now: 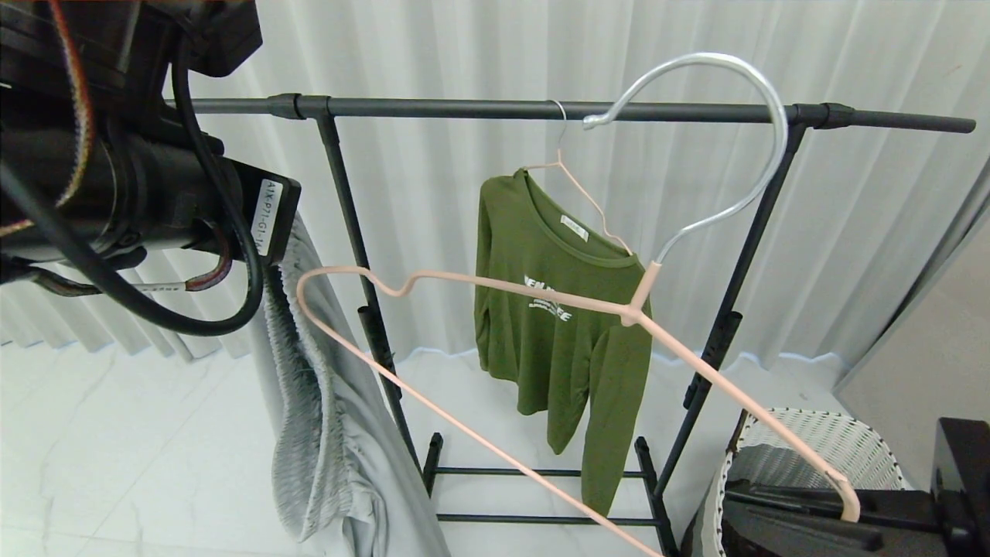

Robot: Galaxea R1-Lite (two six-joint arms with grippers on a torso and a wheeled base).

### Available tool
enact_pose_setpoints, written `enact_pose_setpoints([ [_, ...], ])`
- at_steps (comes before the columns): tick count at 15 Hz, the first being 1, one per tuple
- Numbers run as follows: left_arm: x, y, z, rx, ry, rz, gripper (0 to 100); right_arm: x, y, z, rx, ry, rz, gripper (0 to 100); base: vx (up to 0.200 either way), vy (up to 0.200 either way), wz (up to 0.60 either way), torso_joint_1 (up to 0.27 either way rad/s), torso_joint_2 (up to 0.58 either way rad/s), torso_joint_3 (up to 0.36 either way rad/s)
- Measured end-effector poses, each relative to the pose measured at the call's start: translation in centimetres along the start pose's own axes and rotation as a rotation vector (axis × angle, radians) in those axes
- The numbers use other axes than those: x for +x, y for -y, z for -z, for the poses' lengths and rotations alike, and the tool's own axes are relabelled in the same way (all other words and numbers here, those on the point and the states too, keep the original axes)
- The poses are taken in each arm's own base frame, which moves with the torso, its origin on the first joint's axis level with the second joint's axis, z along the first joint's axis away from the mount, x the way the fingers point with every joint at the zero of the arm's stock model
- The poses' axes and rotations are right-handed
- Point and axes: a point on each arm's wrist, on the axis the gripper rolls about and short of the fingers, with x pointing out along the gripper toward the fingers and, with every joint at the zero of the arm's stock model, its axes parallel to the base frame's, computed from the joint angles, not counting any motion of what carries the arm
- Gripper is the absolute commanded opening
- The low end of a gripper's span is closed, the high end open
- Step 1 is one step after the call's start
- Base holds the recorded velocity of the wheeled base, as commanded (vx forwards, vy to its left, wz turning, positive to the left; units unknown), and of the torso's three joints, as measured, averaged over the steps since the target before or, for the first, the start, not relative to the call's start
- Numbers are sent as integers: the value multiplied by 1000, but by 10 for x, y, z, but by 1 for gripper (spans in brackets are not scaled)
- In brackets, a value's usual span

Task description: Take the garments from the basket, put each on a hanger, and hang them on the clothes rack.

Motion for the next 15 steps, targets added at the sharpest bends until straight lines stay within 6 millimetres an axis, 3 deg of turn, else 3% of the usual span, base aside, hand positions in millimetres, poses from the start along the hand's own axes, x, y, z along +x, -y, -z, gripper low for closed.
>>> enact_pose_setpoints([
  [9,-4,-1,-1,-3,10,6,0,5,1,-2,4,2,14,0,0,0,0,0,0,0],
  [15,-14,5,0,12,34,1,0,39,4,-18,37,72,63,0,0,0,0,0,0,0],
])
